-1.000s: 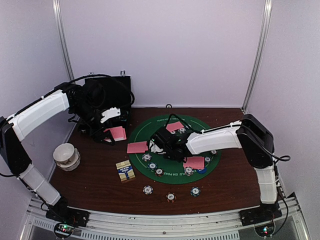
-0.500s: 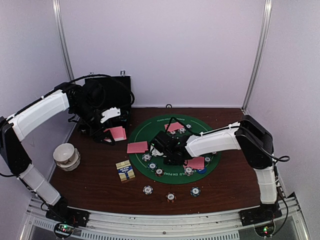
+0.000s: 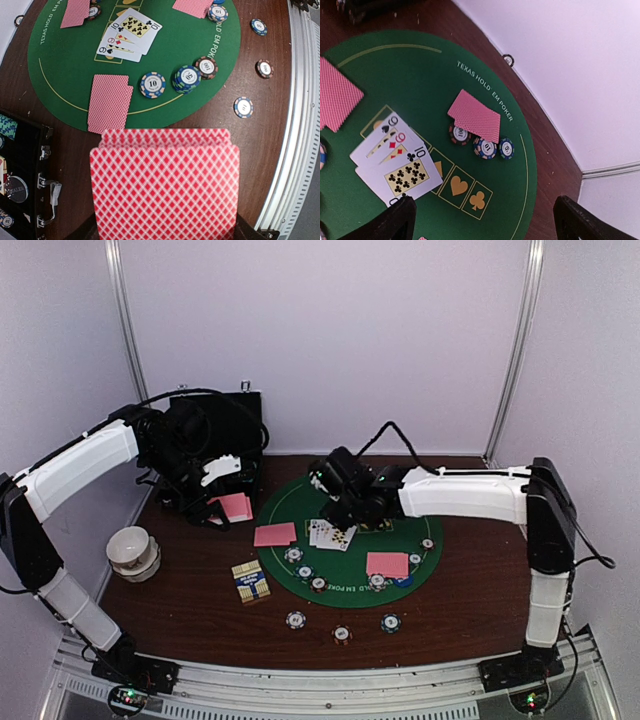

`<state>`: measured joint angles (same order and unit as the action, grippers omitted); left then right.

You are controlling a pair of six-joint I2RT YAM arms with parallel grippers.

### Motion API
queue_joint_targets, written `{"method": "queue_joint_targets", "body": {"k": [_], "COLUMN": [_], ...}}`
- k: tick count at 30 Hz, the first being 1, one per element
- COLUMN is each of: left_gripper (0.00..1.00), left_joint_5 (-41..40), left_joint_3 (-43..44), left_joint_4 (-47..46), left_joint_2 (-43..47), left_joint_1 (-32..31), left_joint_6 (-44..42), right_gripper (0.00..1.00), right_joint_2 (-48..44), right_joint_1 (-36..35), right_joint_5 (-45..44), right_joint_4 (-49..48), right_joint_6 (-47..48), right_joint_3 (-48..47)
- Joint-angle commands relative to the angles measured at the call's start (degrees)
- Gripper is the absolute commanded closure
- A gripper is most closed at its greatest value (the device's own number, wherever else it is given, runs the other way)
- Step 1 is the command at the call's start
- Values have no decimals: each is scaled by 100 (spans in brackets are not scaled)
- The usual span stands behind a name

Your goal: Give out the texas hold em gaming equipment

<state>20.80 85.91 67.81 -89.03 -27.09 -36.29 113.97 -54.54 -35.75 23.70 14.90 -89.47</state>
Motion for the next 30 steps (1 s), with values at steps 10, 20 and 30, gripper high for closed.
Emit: {"method": "queue_joint_targets", "body": {"k": [10,20,30], "left_gripper": [100,100,100], "left_joint_5": [177,192,246], "left_joint_3": [163,157,128], "left_joint_4": [-25,-31,-31], "left_joint_2": [130,137,116], "left_joint_1": [20,20,20], "left_joint_6": [9,-7,-11], "right_gripper": [1,1,0], "right_joint_2": [-931,-3,554], "right_joint_1": [577,497,411], "right_joint_5": [5322,7662,8249], "right_joint_4": [4,-1901,-2879], "right_joint_6": [-4542,-6724,-7547], "right_joint_3": [-397,-563,-821]}}
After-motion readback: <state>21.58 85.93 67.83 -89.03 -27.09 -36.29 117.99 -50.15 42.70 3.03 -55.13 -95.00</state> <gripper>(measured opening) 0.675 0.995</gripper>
